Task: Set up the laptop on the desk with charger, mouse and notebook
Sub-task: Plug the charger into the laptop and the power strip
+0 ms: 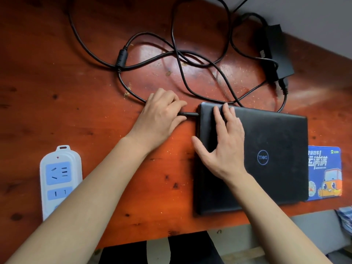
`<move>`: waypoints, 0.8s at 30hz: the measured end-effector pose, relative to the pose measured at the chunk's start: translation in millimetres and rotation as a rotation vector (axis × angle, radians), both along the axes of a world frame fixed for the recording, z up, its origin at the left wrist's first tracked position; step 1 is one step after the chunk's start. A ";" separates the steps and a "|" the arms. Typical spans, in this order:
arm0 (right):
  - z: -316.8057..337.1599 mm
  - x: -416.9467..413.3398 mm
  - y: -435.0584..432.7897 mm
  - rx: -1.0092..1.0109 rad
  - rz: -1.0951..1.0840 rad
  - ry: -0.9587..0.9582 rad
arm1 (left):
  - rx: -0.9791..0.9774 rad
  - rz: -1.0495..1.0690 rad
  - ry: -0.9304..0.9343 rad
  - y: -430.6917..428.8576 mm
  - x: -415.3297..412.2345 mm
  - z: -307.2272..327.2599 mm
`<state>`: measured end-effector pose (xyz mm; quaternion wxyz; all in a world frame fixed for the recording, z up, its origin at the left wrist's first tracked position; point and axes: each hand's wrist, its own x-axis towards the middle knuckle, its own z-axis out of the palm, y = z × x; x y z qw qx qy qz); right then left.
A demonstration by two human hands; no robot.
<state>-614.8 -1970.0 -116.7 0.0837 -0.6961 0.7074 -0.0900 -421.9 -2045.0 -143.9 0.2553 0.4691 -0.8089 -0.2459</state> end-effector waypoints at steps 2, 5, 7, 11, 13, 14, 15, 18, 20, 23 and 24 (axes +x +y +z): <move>5.2 -15.4 -4.1 -0.040 0.063 0.033 | -0.038 0.022 0.015 -0.1 6.7 -2.0; 3.6 -30.1 -10.7 -0.011 0.097 0.134 | -0.087 0.007 0.019 0.5 7.0 -2.4; -1.7 -30.2 -11.4 0.062 0.071 0.145 | -0.108 -0.004 0.005 0.7 2.7 -1.6; -8.7 -33.0 -12.7 0.076 0.103 0.148 | -0.146 -0.071 0.013 1.5 -3.0 1.4; -9.4 -33.8 -12.8 0.065 0.102 0.156 | -0.155 -0.096 0.006 0.9 -3.4 2.7; -10.2 -33.2 -12.8 0.063 0.102 0.161 | -0.154 -0.102 0.000 0.4 -3.9 3.2; -11.0 -32.9 -12.7 0.064 0.104 0.167 | -0.153 -0.109 -0.006 -0.4 -4.0 3.8; -12.6 -33.0 -13.3 0.062 0.109 0.188 | -0.142 -0.135 -0.021 -3.0 -3.8 4.0; -12.6 -34.0 -13.3 0.066 0.107 0.197 | -0.135 -0.139 -0.026 -3.5 -4.2 4.4; -11.7 -33.9 -11.6 0.061 0.102 0.194 | -0.161 -0.145 -0.036 -1.7 -4.8 4.7; -11.7 -33.0 -11.7 0.055 0.104 0.192 | -0.174 -0.145 -0.043 -0.9 -4.6 5.3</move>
